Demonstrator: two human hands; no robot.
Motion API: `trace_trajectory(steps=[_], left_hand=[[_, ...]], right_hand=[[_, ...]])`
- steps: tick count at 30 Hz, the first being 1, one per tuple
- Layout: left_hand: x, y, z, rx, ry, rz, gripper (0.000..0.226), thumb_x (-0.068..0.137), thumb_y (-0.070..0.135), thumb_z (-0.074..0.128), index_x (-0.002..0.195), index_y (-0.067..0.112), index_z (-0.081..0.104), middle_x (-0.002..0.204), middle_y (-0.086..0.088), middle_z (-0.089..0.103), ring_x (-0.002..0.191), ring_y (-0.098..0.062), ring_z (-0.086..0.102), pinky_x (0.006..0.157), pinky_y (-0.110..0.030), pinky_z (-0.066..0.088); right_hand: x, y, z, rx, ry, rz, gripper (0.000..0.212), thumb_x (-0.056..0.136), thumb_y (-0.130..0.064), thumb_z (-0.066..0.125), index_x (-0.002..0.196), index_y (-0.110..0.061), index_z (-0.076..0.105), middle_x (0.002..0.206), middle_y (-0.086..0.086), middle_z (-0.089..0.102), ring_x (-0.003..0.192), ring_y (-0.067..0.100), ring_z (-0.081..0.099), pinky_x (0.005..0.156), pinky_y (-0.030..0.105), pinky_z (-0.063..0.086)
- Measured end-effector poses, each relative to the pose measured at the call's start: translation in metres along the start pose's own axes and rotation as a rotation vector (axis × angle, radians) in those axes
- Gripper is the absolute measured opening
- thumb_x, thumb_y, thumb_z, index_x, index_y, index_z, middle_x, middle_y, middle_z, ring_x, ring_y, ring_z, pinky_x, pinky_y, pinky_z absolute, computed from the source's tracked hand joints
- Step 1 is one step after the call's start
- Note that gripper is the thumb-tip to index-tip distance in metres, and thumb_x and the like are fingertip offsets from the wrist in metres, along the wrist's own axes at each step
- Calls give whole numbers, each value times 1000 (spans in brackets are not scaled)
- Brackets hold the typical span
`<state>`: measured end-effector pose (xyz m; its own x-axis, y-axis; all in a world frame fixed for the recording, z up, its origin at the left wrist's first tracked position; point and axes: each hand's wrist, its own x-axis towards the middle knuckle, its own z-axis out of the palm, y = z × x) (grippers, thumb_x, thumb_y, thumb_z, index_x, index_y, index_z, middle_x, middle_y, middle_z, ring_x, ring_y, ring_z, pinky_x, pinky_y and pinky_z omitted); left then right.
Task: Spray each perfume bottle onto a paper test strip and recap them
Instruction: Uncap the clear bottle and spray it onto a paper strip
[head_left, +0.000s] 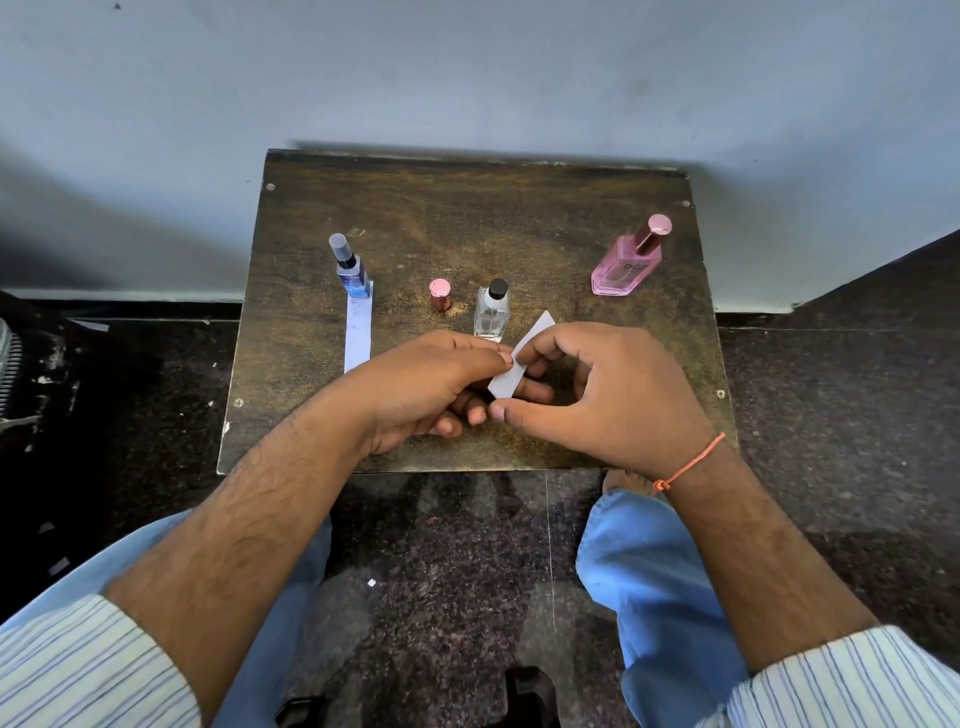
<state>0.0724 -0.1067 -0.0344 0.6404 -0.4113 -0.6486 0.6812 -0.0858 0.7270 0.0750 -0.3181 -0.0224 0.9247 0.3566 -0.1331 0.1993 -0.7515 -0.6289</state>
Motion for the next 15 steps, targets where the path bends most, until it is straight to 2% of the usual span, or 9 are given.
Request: trace_trajectory(steps=[4, 9, 15], left_hand=[[1, -1, -2, -2, -5, 7, 31, 113, 20, 49, 128, 8, 74, 91, 4, 83, 54, -6, 46, 38, -13, 30], [2, -2, -3, 18, -7, 24, 31, 113, 21, 49, 129, 10, 74, 116, -3, 84, 55, -7, 46, 38, -14, 30], [2, -3, -4, 27, -8, 28, 32, 113, 20, 48, 130, 9, 74, 122, -6, 82, 55, -7, 46, 38, -14, 30]], right_hand=[[1, 4, -1, 62, -13, -9, 55, 65, -78, 81, 104, -40, 77, 91, -23, 74, 72, -10, 61, 68, 24, 45], [1, 8, -3, 108, -25, -29, 49, 68, -67, 89, 105, -37, 79, 90, -21, 75, 72, -10, 63, 67, 18, 40], [2, 11, -5, 121, -34, -56, 45, 70, -61, 91, 105, -35, 80, 89, -20, 75, 72, -9, 63, 66, 15, 38]])
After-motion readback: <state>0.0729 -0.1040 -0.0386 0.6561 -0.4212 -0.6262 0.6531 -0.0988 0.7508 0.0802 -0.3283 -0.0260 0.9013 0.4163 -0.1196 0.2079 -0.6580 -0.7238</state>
